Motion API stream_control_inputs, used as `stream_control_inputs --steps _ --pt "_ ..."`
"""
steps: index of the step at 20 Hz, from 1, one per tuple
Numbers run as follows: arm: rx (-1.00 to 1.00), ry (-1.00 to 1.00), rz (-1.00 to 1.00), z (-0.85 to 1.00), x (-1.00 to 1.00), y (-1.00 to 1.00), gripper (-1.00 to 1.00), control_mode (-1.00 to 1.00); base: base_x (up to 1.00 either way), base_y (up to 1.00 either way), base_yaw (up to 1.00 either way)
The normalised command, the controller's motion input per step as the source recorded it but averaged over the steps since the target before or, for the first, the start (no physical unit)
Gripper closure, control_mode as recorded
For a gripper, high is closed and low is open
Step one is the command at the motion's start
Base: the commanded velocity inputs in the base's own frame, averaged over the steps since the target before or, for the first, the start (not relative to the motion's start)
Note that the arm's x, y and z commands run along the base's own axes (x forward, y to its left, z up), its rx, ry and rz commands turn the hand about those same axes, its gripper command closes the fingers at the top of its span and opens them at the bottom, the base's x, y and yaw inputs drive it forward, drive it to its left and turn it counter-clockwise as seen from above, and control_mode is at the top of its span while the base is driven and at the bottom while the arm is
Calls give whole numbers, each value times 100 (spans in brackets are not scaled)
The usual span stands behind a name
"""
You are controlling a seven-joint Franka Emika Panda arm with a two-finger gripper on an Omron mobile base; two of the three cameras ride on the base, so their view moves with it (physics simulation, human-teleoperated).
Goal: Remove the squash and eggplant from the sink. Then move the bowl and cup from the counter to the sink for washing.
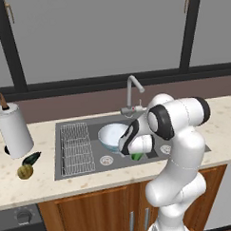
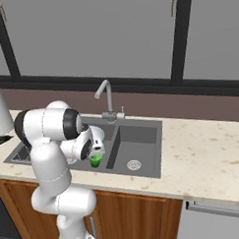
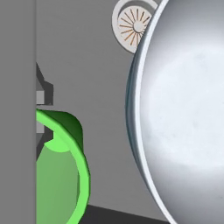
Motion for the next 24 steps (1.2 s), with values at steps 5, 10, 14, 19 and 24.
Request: stream_control_inputs --steps 5,10,14,19,24 --pt "0 0 0 -8 4 0 100 -100 0 0 0" --pt "0 0 0 -8 5 0 100 -100 0 0 0" --pt "0 0 0 -7 6 0 100 -100 0 0 0" --pt "0 0 0 -6 6 0 100 -100 0 0 0" --pt "0 0 0 -7 4 0 100 -100 0 0 0"
